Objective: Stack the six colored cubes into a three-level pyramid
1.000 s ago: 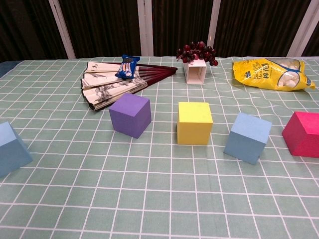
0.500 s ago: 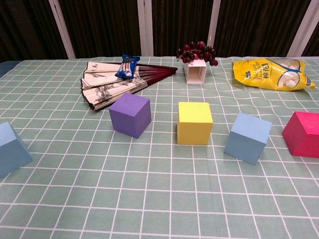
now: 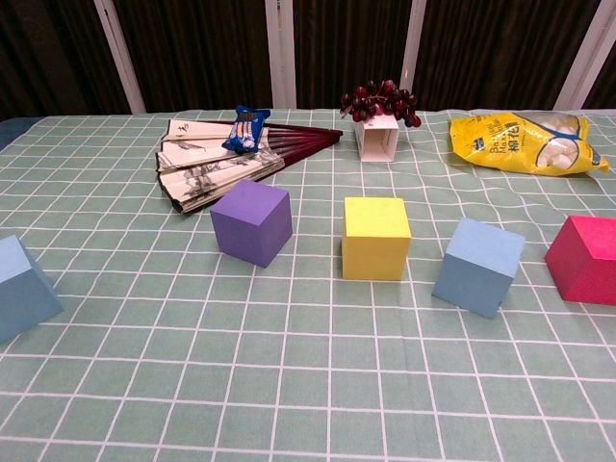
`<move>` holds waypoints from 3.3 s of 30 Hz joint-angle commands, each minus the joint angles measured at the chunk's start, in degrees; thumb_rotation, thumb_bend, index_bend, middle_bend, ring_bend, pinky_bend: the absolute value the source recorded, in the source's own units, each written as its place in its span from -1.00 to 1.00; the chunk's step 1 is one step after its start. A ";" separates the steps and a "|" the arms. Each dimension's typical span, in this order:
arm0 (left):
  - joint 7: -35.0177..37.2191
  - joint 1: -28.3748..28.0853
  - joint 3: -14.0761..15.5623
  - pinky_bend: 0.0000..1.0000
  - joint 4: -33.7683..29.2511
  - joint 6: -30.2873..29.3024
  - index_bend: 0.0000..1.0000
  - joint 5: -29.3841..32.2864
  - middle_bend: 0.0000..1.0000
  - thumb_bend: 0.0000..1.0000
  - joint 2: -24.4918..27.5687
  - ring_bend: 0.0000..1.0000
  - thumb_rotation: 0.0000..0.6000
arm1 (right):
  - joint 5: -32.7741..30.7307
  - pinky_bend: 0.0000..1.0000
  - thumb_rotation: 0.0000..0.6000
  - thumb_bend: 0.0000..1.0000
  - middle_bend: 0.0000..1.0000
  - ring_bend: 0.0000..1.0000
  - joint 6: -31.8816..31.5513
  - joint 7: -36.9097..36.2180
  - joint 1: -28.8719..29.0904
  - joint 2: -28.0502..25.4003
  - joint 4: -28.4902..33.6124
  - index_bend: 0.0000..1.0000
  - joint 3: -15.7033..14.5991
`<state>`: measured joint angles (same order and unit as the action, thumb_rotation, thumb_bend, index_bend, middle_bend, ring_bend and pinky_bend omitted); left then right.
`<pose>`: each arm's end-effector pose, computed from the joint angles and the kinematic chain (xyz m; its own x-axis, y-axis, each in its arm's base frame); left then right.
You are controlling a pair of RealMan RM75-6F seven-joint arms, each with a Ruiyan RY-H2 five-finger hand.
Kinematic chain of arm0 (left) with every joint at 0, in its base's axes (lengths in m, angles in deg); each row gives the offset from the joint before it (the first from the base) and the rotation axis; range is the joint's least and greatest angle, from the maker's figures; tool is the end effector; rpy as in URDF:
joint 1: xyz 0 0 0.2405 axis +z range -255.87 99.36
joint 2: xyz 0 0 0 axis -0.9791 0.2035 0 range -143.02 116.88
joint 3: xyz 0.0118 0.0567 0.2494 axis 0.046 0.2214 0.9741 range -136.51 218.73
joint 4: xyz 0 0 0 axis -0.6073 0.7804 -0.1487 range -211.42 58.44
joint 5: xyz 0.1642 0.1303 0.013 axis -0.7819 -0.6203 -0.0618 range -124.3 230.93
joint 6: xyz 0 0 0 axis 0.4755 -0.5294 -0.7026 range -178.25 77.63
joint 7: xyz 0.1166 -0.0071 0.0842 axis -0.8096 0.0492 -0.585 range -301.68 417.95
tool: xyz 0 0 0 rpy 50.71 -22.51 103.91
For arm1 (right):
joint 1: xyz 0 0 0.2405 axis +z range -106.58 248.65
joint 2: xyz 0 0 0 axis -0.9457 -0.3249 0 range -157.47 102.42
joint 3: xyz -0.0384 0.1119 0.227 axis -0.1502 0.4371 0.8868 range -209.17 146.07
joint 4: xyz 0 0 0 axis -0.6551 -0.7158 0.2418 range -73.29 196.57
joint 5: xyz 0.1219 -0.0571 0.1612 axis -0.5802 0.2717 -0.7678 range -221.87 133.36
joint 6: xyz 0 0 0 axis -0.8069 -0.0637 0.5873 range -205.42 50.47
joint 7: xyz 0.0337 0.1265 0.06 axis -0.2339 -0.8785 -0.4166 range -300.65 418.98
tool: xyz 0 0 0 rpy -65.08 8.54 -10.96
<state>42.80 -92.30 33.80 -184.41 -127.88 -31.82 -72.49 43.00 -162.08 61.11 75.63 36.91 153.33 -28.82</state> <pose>-0.2257 0.2303 0.1552 0.4688 -0.0103 0.8833 0.8650 -0.1975 -0.4614 -0.3113 -0.1792 0.1558 0.4337 -0.0132 0.9010 -0.9009 -0.0276 0.4332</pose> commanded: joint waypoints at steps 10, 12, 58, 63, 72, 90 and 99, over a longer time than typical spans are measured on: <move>-17.66 -16.65 -8.63 -0.91 -8.40 15.48 -1.00 15.69 -0.66 -0.91 -0.13 -1.00 1.00 | -0.83 -1.00 1.00 -0.50 -1.00 -1.00 0.64 -1.28 -0.12 -0.65 0.68 -1.00 0.02; -20.46 -19.32 -9.17 -0.91 -8.17 17.16 -1.00 19.15 -0.61 -0.90 -1.68 -1.00 1.00 | -1.02 -1.00 1.00 -0.50 -1.00 -1.00 0.91 -1.46 -0.07 -0.77 0.81 -1.00 0.03; -34.07 -45.13 -2.45 -0.91 16.92 25.07 -1.00 42.64 -0.68 -0.75 -28.34 -1.00 1.00 | -3.56 -1.00 1.00 -0.50 -1.00 -1.00 3.04 -3.06 0.02 -2.08 2.53 -1.00 0.44; -34.28 -46.25 -1.63 -0.91 18.85 24.55 -1.00 43.76 -0.59 -0.68 -30.34 -1.00 1.00 | -3.53 -1.00 1.00 -0.50 -1.00 -1.00 3.14 -3.42 -0.01 -2.27 2.77 -1.00 0.37; -33.77 -46.53 -2.25 -0.81 20.11 20.93 -0.99 45.03 -0.29 -0.51 -32.69 -0.98 1.00 | -3.60 -1.00 1.00 -0.50 -1.00 -1.00 3.34 -3.62 -0.01 -2.42 2.89 -1.00 0.32; -38.53 -50.43 -9.30 -0.81 16.35 13.95 -0.96 59.61 -0.22 -0.48 -36.61 -0.91 1.00 | -3.49 -1.00 1.00 -0.50 -1.00 -1.00 3.50 -4.15 -0.03 -2.64 3.10 -1.00 0.20; -44.77 -54.48 -10.79 -0.81 15.28 10.94 -0.96 67.46 -0.23 -0.48 -38.48 -0.91 1.00 | -3.59 -1.00 1.00 -0.50 -1.00 -1.00 3.74 -4.67 0.02 -2.83 3.24 -1.00 0.20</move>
<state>-1.11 -145.89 23.51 -168.72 -116.16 34.40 -110.46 39.40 -158.35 56.45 75.65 34.09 156.57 -28.61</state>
